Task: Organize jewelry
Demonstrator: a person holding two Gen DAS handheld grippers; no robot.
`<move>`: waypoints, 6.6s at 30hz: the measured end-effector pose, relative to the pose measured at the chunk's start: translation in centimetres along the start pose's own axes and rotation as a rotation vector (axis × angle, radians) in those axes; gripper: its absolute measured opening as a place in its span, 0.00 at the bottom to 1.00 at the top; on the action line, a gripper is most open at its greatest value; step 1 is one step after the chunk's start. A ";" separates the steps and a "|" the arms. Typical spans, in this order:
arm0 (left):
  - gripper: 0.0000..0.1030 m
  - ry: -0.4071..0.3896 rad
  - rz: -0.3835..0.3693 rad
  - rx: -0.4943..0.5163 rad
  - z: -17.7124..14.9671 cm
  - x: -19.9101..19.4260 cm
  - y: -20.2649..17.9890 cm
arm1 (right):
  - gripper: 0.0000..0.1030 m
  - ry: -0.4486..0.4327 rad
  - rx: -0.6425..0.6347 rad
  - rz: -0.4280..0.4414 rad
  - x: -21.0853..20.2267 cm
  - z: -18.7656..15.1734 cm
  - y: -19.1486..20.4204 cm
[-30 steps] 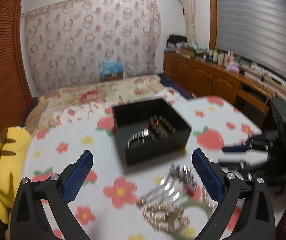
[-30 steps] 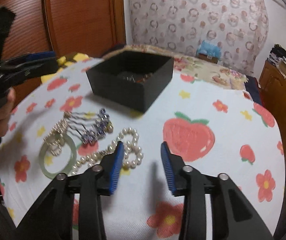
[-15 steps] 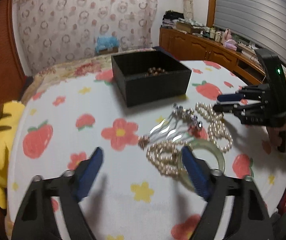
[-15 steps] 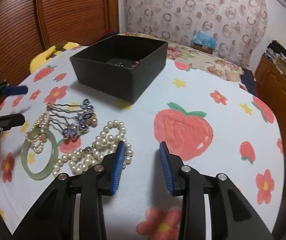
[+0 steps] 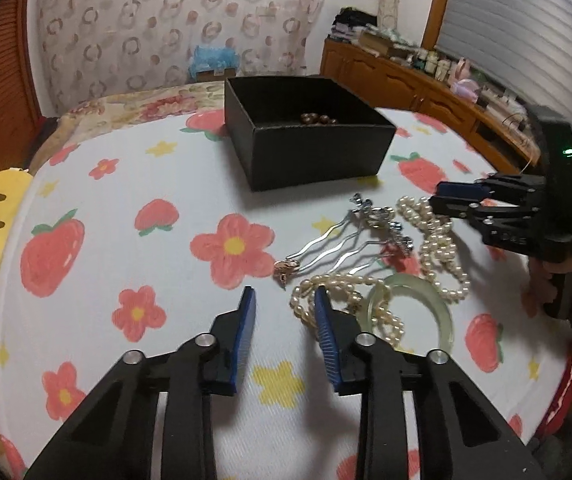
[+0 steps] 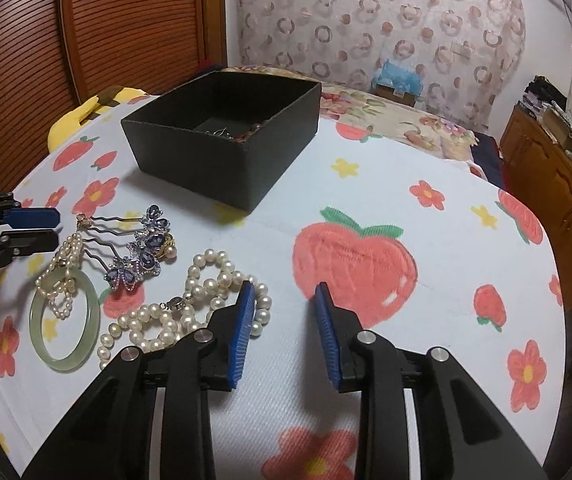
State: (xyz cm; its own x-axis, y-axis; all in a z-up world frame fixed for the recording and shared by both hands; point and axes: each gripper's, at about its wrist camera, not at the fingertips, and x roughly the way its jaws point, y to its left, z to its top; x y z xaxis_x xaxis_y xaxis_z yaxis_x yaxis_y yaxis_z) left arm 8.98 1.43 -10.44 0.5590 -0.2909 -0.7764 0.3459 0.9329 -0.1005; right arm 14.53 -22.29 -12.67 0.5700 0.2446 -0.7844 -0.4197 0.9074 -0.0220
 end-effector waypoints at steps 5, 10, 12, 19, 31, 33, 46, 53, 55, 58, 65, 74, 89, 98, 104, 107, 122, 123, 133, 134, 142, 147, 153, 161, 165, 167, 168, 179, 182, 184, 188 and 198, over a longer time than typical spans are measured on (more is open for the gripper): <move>0.18 0.024 0.047 0.026 0.4 0.8 -0.2 | 0.33 -0.002 -0.007 -0.009 0.0 -0.1 0.2; 0.18 0.048 0.035 0.025 1.5 1.5 -0.7 | 0.33 -0.001 -0.004 -0.005 0.0 -0.1 0.3; 0.18 0.054 0.041 0.040 1.7 1.7 -0.9 | 0.33 -0.002 -0.001 -0.003 -0.1 -0.2 0.3; 0.18 0.052 0.050 0.070 1.1 1.4 -1.3 | 0.33 -0.001 0.005 0.002 0.0 -0.2 0.3; 0.17 0.038 0.084 0.102 1.4 1.8 -2.0 | 0.34 -0.001 0.005 0.002 -0.1 -0.2 0.1; 0.11 0.035 0.075 0.106 1.5 1.8 -2.1 | 0.34 -0.001 0.004 0.001 -0.1 -0.2 0.1; 0.04 -0.059 0.069 0.079 1.1 -1.7 -0.6 | 0.08 0.015 -0.037 0.021 -0.2 0.0 1.1; 0.04 -0.152 0.045 0.071 2.8 -5.3 -1.0 | 0.08 -0.001 -0.040 0.028 -0.9 0.3 1.3; 0.04 -0.173 0.039 0.078 3.4 -6.1 -1.4 | 0.08 -0.018 -0.036 0.032 -1.6 0.6 1.2; 0.04 -0.210 0.033 0.089 4.3 -7.4 -2.3 | 0.08 -0.054 -0.045 0.036 -3.3 1.3 1.4; 0.04 -0.287 0.011 0.100 6.5 -10.4 -3.5 | 0.08 -0.139 -0.067 0.034 -7.6 2.9 1.5; 0.04 -0.369 0.020 0.134 9.0 -13.7 -5.0 | 0.08 -0.223 -0.085 0.038 -11.9 4.8 1.7; 0.04 -0.446 -0.001 0.143 13.8 -15.2 -5.5 | 0.08 -0.374 -0.125 0.075 -18.4 8.6 2.3; 0.04 -0.484 -0.001 0.157 18.4 -14.9 -5.6 | 0.08 -0.415 -0.136 0.075 -19.0 12.2 1.1; 0.04 -0.469 0.001 0.138 20.3 -12.4 -4.2 | 0.08 -0.437 -0.128 0.087 -18.8 14.7 -0.1; 0.04 -0.429 -0.003 0.105 20.5 -9.8 -2.6 | 0.08 -0.450 -0.135 0.088 -18.8 16.2 -0.2; 0.04 -0.270 -0.045 0.024 18.6 -0.8 1.5 | 0.08 -0.439 -0.151 0.109 -15.3 20.6 -0.2; 0.04 -0.264 -0.046 0.023 18.4 -0.7 1.5 | 0.08 -0.426 -0.146 0.111 -14.4 20.7 -0.2; 0.19 -0.244 -0.035 0.010 15.5 -1.2 1.8 | 0.12 -0.314 -0.080 0.128 -8.3 17.9 -0.3; 0.21 -0.245 -0.032 0.012 15.1 -1.5 1.8 | 0.15 -0.310 -0.071 0.135 -8.2 17.3 -0.2; 0.38 -0.243 -0.003 0.030 10.5 -3.2 1.0 | 0.19 -0.229 -0.057 0.139 -6.3 10.4 1.2; 0.40 -0.250 0.011 0.018 8.3 -4.2 0.7 | 0.19 -0.185 -0.041 0.139 -5.3 7.3 2.3; 0.62 -0.275 0.053 0.003 5.0 -5.4 0.4 | 0.22 -0.129 -0.044 0.131 -4.1 4.9 3.7; 0.85 -0.274 0.080 -0.011 1.6 -5.4 -0.7 | 0.37 -0.076 -0.070 0.155 -2.5 3.2 6.1; 0.86 -0.264 0.081 -0.009 0.2 -5.3 -1.2 | 0.37 -0.041 -0.087 0.138 -1.3 3.1 6.8; 0.86 -0.258 0.075 -0.012 -0.4 -5.4 -1.2 | 0.37 -0.029 -0.076 0.135 -0.8 3.2 6.8; 0.86 -0.257 0.072 -0.016 -0.7 -5.5 -1.1 | 0.37 -0.023 -0.069 0.136 -0.6 3.3 6.7; 0.86 -0.264 0.068 -0.040 -1.7 -6.0 -0.6 | 0.37 0.033 -0.053 0.119 2.1 4.7 7.1; 0.86 -0.260 0.068 -0.048 -1.8 -5.8 -0.3 | 0.35 0.042 -0.069 0.122 2.3 4.9 7.1; 0.86 -0.254 0.068 -0.049 -1.9 -5.7 -0.3 | 0.33 0.045 -0.074 0.127 2.4 5.2 7.2; 0.86 -0.252 0.069 -0.049 -2.1 -5.7 -0.2 | 0.23 0.045 -0.073 0.148 2.1 5.3 6.7; 0.86 -0.247 0.073 -0.054 -2.2 -5.7 0.1 | 0.02 -0.004 -0.060 0.129 -2.3 4.0 4.2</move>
State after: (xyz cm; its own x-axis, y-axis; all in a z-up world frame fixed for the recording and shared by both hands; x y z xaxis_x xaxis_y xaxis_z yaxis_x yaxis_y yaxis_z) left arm 4.17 3.69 -7.39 0.7505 -0.2593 -0.6078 0.2612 0.9613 -0.0876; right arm 14.35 -17.67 -8.47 0.5117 0.3592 -0.7804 -0.5312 0.8463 0.0412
